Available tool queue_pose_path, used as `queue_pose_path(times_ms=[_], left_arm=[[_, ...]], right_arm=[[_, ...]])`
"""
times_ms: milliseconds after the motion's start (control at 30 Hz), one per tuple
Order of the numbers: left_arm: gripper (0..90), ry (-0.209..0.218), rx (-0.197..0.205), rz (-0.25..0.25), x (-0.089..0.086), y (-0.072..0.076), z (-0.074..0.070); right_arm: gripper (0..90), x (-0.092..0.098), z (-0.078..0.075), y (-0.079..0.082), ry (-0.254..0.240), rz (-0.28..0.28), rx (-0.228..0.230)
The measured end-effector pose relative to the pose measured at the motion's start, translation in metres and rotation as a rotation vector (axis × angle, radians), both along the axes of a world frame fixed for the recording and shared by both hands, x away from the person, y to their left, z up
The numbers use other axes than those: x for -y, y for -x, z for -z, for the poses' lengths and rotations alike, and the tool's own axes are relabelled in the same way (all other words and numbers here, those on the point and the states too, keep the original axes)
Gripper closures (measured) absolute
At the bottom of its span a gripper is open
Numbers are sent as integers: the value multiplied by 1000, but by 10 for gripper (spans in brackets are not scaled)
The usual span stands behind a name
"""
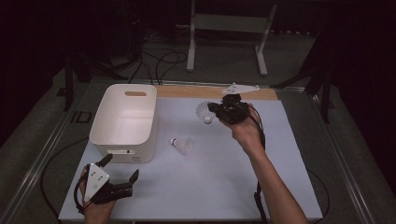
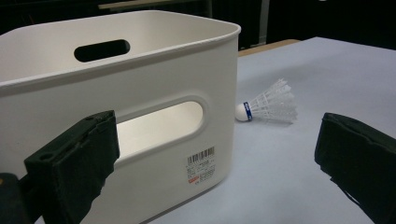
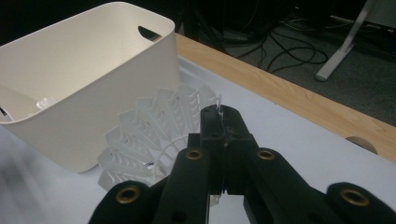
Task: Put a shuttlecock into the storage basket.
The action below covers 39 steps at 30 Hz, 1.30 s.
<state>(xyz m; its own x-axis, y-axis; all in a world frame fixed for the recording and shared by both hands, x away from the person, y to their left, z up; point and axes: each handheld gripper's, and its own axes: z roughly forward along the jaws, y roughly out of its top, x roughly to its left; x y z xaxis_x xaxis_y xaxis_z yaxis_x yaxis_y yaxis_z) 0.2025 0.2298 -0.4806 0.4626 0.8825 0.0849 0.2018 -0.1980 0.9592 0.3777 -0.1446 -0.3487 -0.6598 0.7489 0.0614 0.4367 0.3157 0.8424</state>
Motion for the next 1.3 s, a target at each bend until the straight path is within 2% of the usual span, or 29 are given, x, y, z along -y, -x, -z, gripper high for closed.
queue_pose_path(times_ms=[1300], left_arm=[[4, 1, 1, 1, 0, 0, 0]], right_arm=[[896, -17, -11, -7, -29, -20, 14]])
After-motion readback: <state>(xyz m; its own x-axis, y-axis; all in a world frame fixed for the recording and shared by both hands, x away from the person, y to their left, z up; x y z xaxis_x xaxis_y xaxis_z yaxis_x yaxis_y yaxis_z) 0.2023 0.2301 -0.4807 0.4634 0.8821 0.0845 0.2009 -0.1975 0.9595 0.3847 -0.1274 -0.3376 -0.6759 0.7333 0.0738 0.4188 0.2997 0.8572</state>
